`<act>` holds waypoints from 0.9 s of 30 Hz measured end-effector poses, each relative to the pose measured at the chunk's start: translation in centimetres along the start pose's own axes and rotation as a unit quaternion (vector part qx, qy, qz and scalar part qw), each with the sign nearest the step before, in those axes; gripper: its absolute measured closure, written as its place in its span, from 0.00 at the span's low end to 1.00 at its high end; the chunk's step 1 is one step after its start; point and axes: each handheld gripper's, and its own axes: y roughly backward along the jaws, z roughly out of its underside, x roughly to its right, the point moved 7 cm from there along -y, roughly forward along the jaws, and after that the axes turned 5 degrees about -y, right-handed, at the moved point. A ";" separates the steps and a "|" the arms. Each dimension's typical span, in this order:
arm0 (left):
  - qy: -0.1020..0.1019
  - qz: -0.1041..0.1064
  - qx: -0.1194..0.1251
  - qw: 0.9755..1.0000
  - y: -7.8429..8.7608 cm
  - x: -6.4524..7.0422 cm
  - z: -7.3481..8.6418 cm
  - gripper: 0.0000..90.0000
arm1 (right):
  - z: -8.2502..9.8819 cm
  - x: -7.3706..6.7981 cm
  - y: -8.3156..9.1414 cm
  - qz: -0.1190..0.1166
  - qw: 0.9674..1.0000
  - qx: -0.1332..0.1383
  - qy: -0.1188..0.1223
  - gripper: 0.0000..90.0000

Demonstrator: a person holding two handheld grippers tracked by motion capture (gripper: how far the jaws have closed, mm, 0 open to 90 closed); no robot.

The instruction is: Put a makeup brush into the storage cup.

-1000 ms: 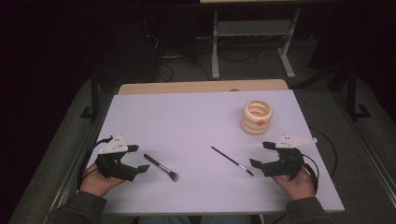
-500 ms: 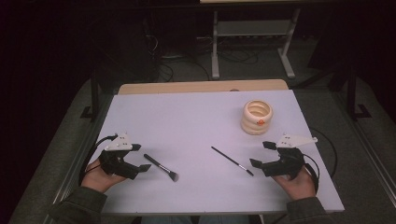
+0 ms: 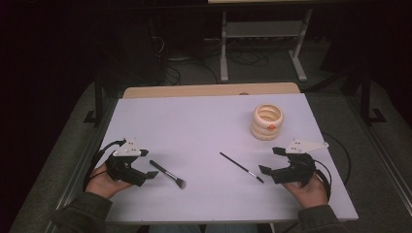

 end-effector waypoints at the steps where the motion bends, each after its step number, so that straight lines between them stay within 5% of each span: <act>1: 0.000 -0.001 0.000 1.000 0.1 0.1 0.0 0.20 | -0.2 -0.2 0.0 0.000 1.000 0.001 0.001 0.16; 15: 0.036 -0.011 0.051 0.998 0.5 1.7 -0.6 0.20 | -4.0 -4.6 -2.1 -0.031 0.998 -0.016 0.043 0.17; 27: 0.055 -0.025 0.047 0.997 0.9 1.8 0.5 0.20 | -7.2 -8.1 -5.7 -0.071 0.993 -0.056 0.070 0.18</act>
